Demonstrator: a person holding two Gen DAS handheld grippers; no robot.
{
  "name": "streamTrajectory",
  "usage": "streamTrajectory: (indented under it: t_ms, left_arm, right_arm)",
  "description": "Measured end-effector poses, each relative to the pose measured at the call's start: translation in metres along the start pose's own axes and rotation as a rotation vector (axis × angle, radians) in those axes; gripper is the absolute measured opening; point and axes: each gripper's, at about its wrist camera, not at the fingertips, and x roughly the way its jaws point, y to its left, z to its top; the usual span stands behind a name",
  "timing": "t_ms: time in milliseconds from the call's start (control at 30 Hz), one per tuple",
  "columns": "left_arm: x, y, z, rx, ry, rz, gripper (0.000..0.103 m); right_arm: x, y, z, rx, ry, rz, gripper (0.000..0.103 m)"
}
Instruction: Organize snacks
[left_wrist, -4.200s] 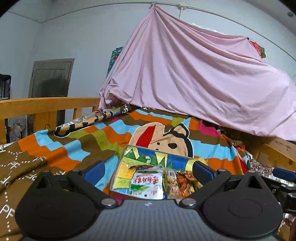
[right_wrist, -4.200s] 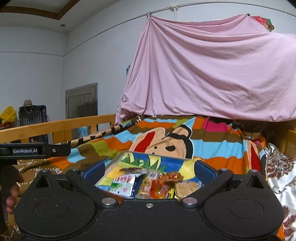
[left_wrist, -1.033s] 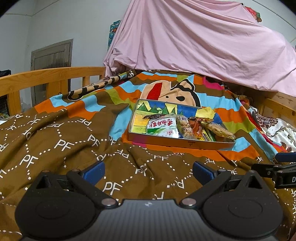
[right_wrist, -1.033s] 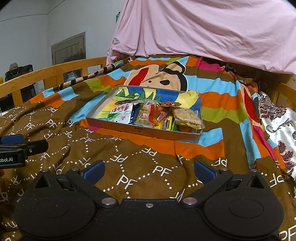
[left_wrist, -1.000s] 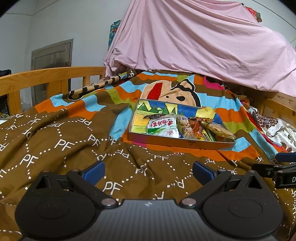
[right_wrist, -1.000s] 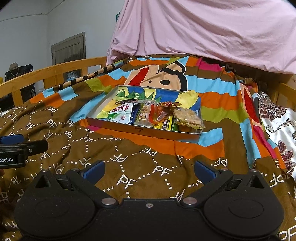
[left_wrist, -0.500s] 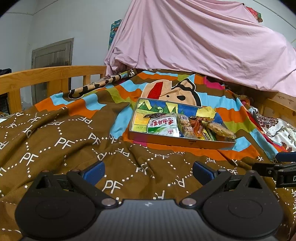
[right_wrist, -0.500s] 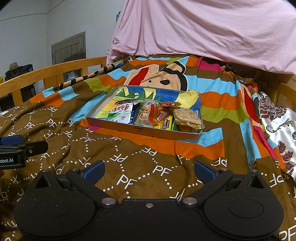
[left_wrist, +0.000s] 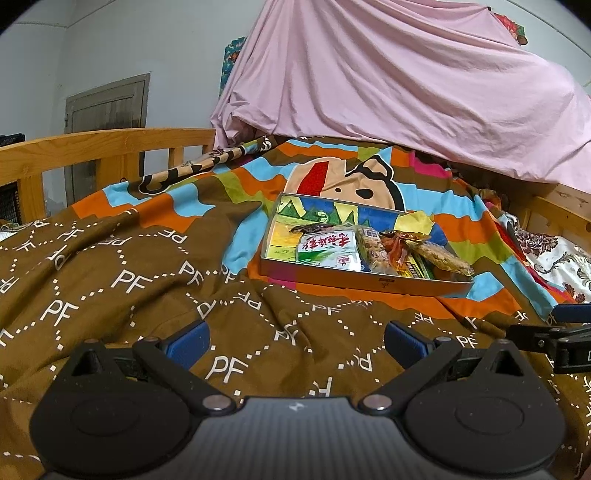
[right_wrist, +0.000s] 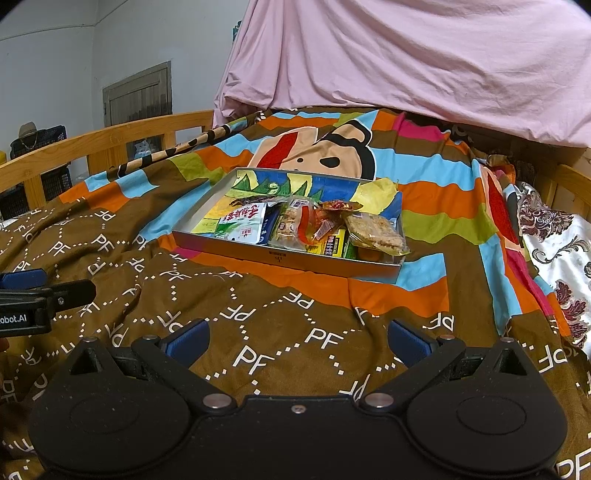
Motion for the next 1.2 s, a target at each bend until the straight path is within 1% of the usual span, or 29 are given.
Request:
streamTrajectory:
  t_ms: [467,1200]
  left_arm:
    - [0.0010,0.0010,-0.0002,-0.008,0.005,0.010,0.103]
    - [0.0014,0.0032,-0.0012,-0.014,0.009,0.004,0.103]
  right_arm:
    - [0.0000,0.0003,0.0001,0.000,0.001,0.000,0.102]
    - [0.0001,0.0006,0.0002,0.000,0.002,-0.001,0.102]
